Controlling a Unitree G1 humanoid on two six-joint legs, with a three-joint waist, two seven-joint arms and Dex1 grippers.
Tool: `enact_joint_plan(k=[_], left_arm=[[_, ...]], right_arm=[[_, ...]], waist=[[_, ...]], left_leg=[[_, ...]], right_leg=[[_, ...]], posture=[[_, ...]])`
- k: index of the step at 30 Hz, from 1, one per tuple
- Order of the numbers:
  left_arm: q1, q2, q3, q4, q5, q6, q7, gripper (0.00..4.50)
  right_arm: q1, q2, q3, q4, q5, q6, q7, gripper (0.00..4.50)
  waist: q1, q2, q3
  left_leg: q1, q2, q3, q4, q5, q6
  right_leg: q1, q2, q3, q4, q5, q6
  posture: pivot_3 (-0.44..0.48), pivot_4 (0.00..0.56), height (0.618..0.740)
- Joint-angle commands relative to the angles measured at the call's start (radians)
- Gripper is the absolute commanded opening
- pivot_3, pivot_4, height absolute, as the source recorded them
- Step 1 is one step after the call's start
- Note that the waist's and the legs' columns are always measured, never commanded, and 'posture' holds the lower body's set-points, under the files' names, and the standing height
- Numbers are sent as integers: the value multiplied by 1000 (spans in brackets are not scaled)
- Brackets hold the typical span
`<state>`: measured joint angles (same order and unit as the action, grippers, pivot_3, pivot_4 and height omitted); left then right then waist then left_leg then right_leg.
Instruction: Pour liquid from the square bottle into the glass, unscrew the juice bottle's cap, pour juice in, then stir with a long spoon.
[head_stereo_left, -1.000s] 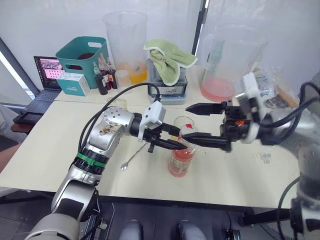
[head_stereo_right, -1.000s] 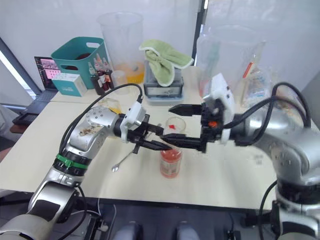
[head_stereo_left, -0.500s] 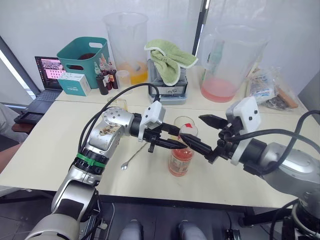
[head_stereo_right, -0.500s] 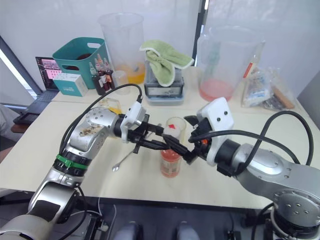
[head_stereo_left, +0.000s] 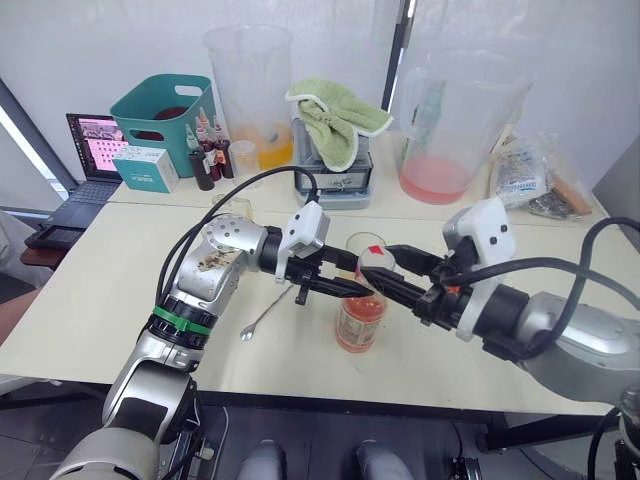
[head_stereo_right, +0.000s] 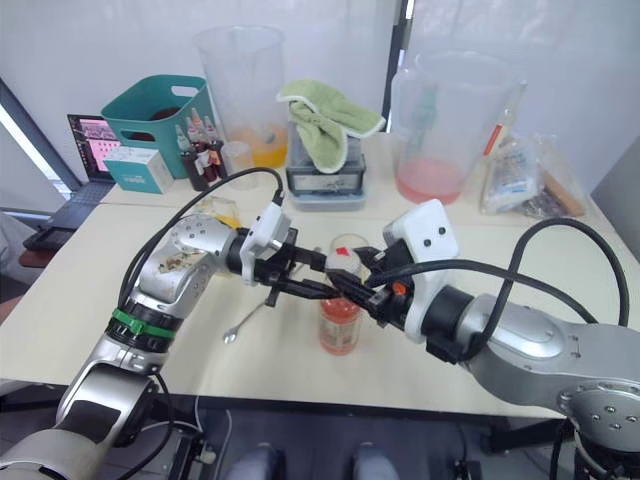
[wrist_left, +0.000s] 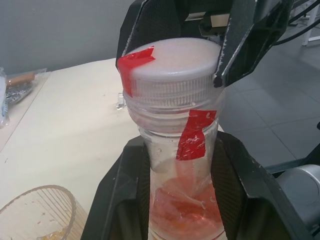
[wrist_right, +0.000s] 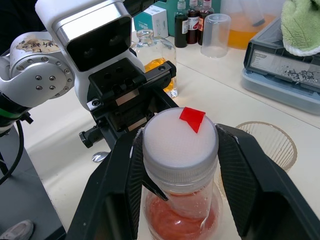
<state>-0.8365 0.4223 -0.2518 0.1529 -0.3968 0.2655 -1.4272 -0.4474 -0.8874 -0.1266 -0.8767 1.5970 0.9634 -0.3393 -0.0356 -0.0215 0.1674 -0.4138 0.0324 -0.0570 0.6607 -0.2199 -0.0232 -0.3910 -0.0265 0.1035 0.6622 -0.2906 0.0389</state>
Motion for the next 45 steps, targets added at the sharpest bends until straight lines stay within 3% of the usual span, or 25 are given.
enact_joint_plan(k=[1, 4, 6, 10, 14, 17, 19, 26, 28, 33, 41, 45], left_arm=[[21, 15, -18, 5, 26, 10, -7, 1346], [23, 15, -18, 2, 26, 12, -7, 1346], [23, 15, -20, 4, 28, 11, -9, 1346], [25, 17, -21, 3, 30, 12, -17, 1346], [27, 25, -24, -3, 30, 14, -25, 1346], [29, 30, -25, -12, 28, 20, -24, 1346], [29, 32, -25, -15, 27, 24, -23, 1346], [20, 32, -18, -3, 30, 23, -14, 1346], [14, 28, -17, 7, 32, 19, -13, 1346], [11, 21, -20, 14, 32, 15, -12, 1346], [12, 16, -24, 11, 29, 19, -10, 1346], [9, 15, -22, 17, 29, 17, -11, 1346]], right_arm=[[-7, -25, -9, 1, -8, -58, -7, 1665], [-26, -41, 5, 12, -42, -64, 73, 1665], [-35, -64, 8, 45, -103, -64, 264, 1665], [-21, -132, 40, 195, -297, -121, 794, 1665], [-207, -137, 213, 481, -515, -189, 1286, 1665], [-350, -108, 329, 634, -642, -211, 1537, 1665], [-406, -85, 361, 699, -695, -217, 1627, 1665], [-418, -32, 314, 735, -790, -203, 1650, 1665], [-395, -30, 281, 715, -781, -185, 1626, 2687], [-341, -26, 167, 630, -710, -94, 1542, 4390], [-233, 18, -69, 430, -539, 47, 1217, 4454], [-141, 61, -136, 230, -499, 115, 883, 4454]], waist=[[0, 0, 0], [-1, 0, 0], [-1, 0, 0], [0, 0, 0], [-6, 0, 0], [-8, 1, 0], [-5, 1, 0], [1, 1, 0], [1, 1, 0], [-1, 1, 0], [3, 1, 0], [5, 1, 0]], left_leg=[[0, 0, 0, 0, 0, 0], [0, 0, 0, 0, 0, 0], [0, 0, 0, 0, 0, 0], [1, 1, 0, 0, 0, 0], [2, 2, 2, 0, 0, 0], [4, 2, 3, -1, 0, 0], [4, 2, 3, -1, 0, 0], [4, 0, 1, -1, -1, 1], [4, 0, 1, -1, -1, 1], [4, 0, 1, -1, -1, 1], [4, 0, 0, -1, -1, 1], [4, 0, 0, -1, -1, 1]], right_leg=[[0, 0, 0, 0, 0, 0], [0, 0, 0, 0, 0, 0], [0, 0, 0, 0, 0, -1], [2, 1, 0, -3, -1, -1], [2, 1, 0, -5, -1, -1], [2, 1, 0, -5, -1, -1], [2, 1, 0, -4, -1, -1], [2, 0, -1, 1, -1, -1], [2, 0, -1, 1, -1, -1], [2, 0, -1, 1, -1, -1], [2, 0, -1, 2, -1, -1], [2, -1, -1, 2, -1, -1]], posture=[[0, 150, 740], [0, 150, 740], [0, 150, 740], [0, 150, 740], [0, 150, 740], [0, 150, 740], [0, 150, 740], [0, 150, 740], [0, 150, 740], [0, 150, 740], [0, 150, 740], [0, 150, 740]])
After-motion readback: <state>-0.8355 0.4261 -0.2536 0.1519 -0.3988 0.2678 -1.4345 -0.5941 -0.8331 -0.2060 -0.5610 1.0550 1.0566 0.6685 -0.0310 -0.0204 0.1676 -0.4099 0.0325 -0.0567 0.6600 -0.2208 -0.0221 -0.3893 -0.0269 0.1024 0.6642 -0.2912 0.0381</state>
